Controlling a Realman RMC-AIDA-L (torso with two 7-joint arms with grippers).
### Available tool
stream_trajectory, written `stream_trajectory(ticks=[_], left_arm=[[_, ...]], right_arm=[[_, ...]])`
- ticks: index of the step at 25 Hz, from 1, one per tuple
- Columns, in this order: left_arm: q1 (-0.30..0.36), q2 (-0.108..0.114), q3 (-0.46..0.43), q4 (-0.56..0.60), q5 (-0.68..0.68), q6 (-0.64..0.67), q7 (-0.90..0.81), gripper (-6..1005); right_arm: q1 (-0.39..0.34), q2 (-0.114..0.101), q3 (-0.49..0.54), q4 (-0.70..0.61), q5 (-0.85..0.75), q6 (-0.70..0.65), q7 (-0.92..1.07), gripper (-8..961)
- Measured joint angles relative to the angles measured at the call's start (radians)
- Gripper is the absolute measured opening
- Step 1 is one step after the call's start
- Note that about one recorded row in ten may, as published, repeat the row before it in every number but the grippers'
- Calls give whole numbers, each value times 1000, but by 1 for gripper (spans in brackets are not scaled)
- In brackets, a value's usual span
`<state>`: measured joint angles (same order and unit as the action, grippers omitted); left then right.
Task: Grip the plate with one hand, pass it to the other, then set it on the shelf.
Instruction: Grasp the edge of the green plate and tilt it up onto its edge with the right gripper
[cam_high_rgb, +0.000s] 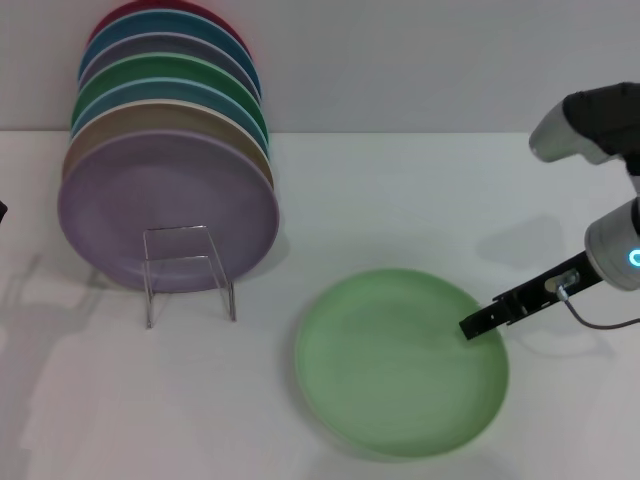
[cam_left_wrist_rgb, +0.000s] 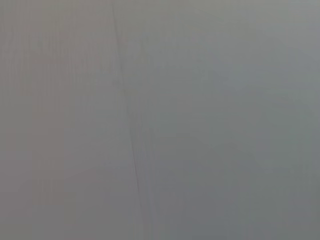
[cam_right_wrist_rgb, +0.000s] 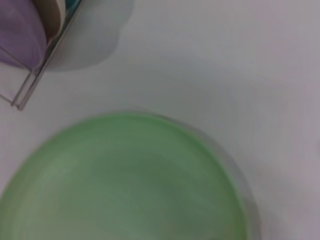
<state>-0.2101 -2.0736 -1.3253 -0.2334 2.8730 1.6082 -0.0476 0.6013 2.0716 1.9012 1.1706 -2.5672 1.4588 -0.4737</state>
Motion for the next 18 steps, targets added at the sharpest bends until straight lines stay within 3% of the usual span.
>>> stream_trajectory(ticks=[7,18], left_arm=[[-4,2,0,-1,0,-2,0,801],[-5,3,-3,-1,-1,-2,0,801]], right_arm=[[20,0,-20,-50,-5,-22,8,788],[28,1,-83,-71,-58,-67,56,743]])
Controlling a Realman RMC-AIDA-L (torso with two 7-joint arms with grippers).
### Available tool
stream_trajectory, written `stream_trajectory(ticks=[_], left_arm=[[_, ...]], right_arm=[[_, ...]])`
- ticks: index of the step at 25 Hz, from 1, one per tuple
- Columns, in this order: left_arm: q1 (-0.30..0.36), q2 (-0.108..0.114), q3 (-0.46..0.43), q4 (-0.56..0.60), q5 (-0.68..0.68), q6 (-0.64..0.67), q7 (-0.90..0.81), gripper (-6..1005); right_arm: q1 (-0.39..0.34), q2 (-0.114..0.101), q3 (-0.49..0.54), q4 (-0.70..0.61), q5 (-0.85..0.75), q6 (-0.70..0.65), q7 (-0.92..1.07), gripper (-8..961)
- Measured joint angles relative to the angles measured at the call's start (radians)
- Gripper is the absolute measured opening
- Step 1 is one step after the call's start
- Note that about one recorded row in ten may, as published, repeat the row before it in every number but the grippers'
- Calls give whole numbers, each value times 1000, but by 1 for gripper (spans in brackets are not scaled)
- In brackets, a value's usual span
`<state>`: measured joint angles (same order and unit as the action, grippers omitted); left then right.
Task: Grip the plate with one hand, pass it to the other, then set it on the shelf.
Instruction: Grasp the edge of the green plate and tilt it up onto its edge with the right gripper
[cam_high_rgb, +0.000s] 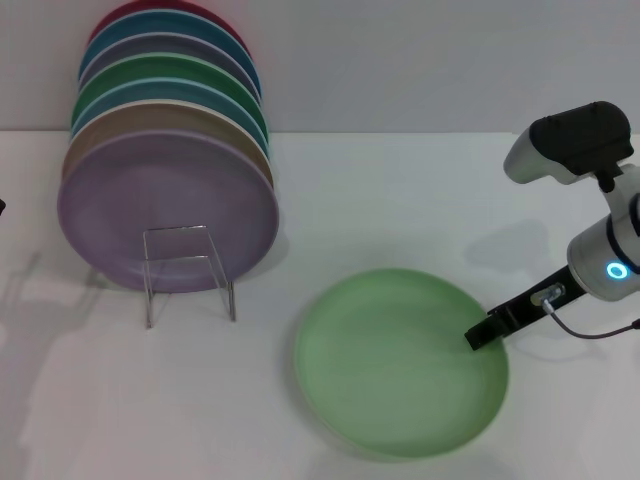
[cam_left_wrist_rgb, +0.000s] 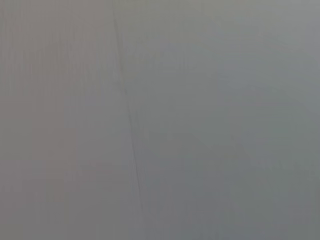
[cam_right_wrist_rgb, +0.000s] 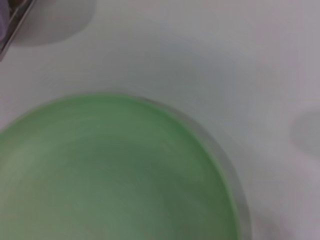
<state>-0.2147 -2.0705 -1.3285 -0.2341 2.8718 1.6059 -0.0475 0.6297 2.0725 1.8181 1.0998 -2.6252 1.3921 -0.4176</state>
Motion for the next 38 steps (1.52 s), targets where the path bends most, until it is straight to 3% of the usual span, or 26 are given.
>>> stream_trajectory(ticks=[5,8,13,18,32,35,38], left_arm=[[0,0,1,2,0,0,0,801],[0,0,2,1,0,1,2,801],[1,0,2,-1,3,3,2,801],[2,0,2,-2,6,4,4,801],[-10,1,2,7,2,1,8,800],[-10,1,1,4,2,1,9,800],[-10,1,1,0,2,4,9,800]], right_arm=[[3,0,0,-6,2,-2,0,723],[3,1,0,-6,4,-2,1,470],[2,2,-1,-11,4,-4,2,326],[2,2,-8,-18,6,-17,6,328],[-2,6,-48,-27,32,-69,6,133],[-18,6,-50,3,56,-70,-11,66],[-53,6,-50,57,105,-78,-45,57]])
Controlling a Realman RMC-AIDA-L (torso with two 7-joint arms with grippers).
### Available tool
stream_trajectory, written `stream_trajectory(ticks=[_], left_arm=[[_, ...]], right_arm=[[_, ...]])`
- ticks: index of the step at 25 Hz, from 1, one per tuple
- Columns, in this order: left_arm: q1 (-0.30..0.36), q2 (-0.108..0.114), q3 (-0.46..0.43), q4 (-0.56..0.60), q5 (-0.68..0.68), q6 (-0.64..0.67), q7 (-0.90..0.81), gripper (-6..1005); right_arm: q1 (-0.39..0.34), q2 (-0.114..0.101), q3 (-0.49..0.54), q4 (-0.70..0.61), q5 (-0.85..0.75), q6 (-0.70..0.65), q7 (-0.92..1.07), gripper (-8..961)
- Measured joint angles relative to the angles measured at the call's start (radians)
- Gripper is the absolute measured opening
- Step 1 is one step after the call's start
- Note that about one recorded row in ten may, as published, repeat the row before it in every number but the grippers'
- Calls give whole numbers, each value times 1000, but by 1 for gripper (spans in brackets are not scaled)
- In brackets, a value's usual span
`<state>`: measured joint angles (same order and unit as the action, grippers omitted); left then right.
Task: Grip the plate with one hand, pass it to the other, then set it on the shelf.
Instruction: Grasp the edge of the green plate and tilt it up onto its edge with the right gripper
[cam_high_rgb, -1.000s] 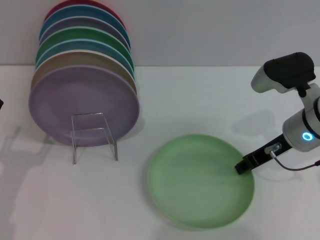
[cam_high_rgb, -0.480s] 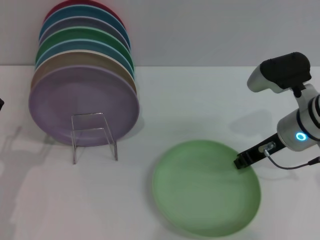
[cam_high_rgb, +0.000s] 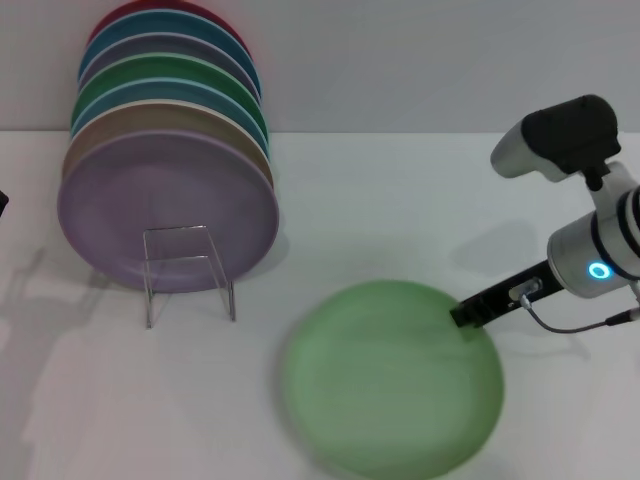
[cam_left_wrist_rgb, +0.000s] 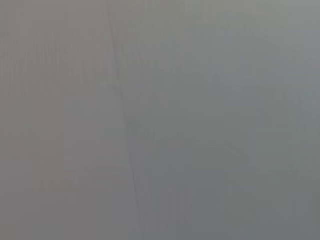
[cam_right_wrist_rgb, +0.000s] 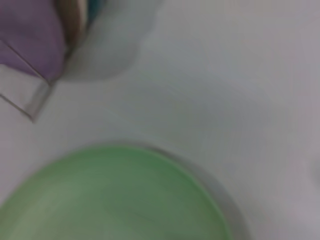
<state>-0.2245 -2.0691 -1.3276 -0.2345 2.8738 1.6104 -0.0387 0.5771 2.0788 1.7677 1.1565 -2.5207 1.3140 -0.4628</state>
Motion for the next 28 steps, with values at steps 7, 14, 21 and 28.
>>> stream_trajectory(ticks=[7,14,21,28], left_arm=[[0,0,0,-7,1,3,-5,800],[-2,0,2,-23,6,5,-8,797],[-2,0,2,-25,6,2,-9,795],[-3,0,1,-17,2,-2,-9,793]], right_arm=[[-85,-1,7,96,77,-21,-47,25],[-91,-4,31,70,124,18,-55,38],[-89,-5,57,160,121,110,-20,106],[-56,-6,68,147,41,144,4,225]])
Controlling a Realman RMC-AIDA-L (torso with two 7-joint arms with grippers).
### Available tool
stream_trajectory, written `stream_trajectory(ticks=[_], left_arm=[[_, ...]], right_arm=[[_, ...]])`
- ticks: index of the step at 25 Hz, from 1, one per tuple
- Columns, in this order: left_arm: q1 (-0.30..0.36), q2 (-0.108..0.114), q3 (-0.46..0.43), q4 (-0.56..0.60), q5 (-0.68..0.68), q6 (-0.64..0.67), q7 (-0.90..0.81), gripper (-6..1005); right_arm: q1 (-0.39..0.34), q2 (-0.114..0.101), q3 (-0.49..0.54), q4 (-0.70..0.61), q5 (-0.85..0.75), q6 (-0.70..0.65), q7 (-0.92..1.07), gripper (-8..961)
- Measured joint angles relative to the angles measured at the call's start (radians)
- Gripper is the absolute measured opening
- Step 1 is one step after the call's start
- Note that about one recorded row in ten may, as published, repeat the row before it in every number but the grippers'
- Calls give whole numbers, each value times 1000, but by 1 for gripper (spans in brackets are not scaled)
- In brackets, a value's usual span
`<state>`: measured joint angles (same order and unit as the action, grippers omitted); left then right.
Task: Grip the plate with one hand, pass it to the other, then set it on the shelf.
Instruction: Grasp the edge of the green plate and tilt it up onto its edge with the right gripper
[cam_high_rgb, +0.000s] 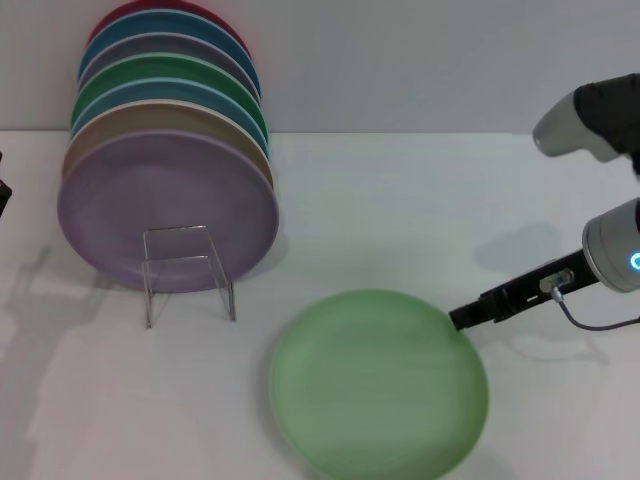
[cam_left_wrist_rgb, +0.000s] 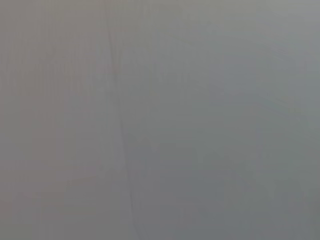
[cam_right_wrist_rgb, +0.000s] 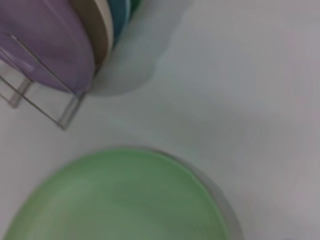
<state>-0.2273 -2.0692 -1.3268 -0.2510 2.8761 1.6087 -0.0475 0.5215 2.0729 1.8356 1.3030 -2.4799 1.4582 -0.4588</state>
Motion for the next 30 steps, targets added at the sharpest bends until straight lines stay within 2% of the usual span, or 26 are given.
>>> stream_trajectory(ticks=[9,12,30], left_arm=[[-2,0,-5,2,0,-5,2,790],[-3,1,-6,3,0,-7,3,789],[-8,2,-6,4,1,-10,7,784]], right_arm=[[47,3,-18,-84,-48,-4,18,574],[56,4,-31,-103,-49,-14,25,593],[95,3,-87,-185,-51,-65,40,494]])
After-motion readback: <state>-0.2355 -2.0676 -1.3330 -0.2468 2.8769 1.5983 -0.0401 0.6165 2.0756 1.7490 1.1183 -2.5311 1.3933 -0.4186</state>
